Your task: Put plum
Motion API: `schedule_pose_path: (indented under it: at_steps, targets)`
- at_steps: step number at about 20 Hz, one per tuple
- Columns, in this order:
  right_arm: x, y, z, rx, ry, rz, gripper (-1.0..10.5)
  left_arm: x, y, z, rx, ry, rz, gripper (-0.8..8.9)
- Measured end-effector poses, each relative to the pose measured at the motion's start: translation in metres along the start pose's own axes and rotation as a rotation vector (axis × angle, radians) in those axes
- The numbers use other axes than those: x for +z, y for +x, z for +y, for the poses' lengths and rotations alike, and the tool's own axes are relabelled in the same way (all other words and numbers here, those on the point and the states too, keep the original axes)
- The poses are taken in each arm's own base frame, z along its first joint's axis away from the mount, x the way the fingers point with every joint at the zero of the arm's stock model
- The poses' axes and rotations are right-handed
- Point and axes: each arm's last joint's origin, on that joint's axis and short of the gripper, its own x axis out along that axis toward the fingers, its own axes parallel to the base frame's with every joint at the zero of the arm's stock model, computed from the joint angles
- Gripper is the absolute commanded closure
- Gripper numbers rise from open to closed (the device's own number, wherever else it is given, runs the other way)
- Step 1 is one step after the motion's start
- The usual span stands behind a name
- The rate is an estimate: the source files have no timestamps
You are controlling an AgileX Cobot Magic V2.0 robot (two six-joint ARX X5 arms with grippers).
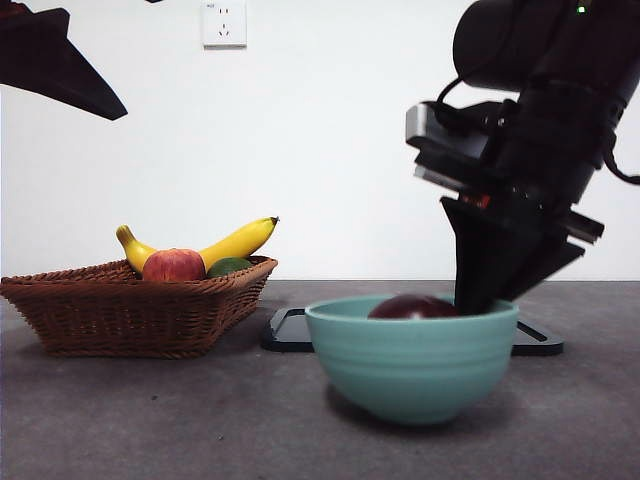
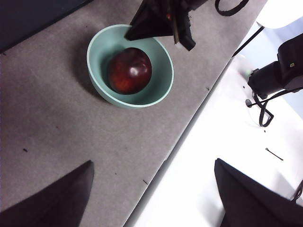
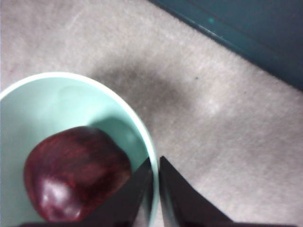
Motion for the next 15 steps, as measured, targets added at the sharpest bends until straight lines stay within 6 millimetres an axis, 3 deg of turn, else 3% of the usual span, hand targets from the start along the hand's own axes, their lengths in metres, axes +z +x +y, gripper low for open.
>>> schedule_pose_path:
  at_steps: [5, 10, 13, 15]
  targets:
    - [0.025, -0.026, 0.003, -0.035, -0.006, -0.099, 9.3, 0.000, 0.000, 0.000, 0.000, 0.000, 0.000, 4.09]
    - [0.054, -0.050, -0.013, -0.082, 0.038, -0.200, 9.3, 0.000, 0.000, 0.000, 0.000, 0.000, 0.000, 4.09]
    - [0.079, -0.051, -0.032, -0.110, 0.074, -0.230, 9.3, 0.000, 0.000, 0.000, 0.000, 0.000, 0.000, 4.09]
    - [0.096, -0.041, -0.045, -0.124, 0.084, -0.221, 9.3, 0.000, 0.000, 0.000, 0.000, 0.000, 0.000, 4.09]
